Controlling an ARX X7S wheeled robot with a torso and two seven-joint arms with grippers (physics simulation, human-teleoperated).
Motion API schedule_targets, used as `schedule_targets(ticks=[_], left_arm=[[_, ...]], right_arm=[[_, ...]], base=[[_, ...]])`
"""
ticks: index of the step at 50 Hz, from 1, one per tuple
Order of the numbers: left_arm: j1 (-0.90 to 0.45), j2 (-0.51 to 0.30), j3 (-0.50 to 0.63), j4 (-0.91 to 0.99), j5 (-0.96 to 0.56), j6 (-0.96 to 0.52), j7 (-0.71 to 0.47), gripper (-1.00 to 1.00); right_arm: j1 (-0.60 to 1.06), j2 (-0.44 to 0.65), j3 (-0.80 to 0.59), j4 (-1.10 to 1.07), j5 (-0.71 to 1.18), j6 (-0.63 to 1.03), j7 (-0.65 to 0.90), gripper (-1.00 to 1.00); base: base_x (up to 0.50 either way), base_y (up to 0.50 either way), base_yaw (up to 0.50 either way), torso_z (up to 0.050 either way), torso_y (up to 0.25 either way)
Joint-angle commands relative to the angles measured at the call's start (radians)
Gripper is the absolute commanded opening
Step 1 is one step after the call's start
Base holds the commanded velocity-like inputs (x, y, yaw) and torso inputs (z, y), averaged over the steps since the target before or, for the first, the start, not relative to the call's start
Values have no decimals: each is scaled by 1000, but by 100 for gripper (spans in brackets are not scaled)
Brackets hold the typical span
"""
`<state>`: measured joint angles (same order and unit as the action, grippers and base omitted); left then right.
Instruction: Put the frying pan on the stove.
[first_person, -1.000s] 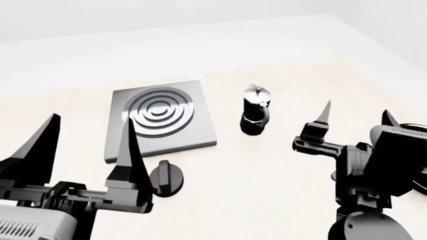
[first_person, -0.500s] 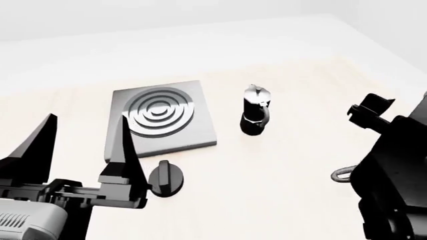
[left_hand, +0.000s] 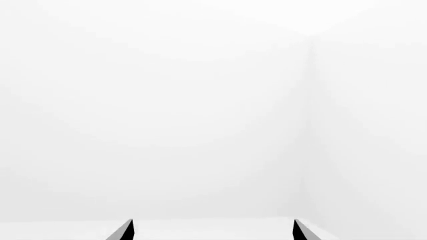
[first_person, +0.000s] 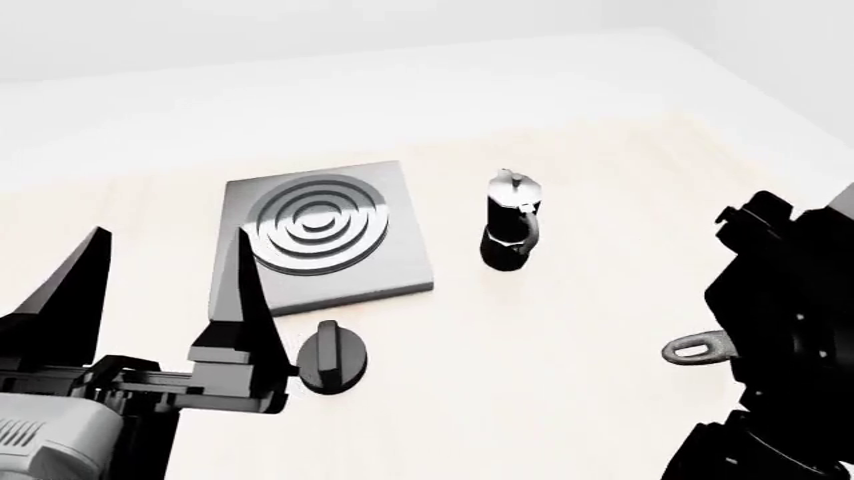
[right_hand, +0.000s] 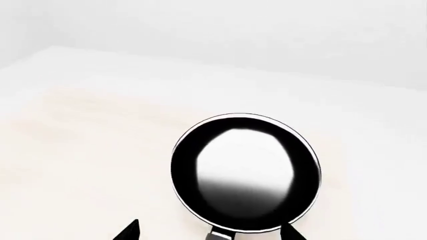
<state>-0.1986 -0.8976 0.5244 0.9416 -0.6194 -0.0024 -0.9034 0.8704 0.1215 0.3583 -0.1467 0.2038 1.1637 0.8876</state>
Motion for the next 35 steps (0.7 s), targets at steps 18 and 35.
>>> schedule_targets(ticks=[18, 35], left_arm=[[-7, 1, 12, -10, -4, -4, 4, 100], [-6, 5, 19, -21, -3, 2, 11, 100]], right_arm=[[253, 1, 72, 334, 7, 6, 67, 100], [286, -7, 149, 373, 40, 0, 83, 100]], base=[[0, 0, 0, 0, 0], [0, 0, 0, 0, 0]])
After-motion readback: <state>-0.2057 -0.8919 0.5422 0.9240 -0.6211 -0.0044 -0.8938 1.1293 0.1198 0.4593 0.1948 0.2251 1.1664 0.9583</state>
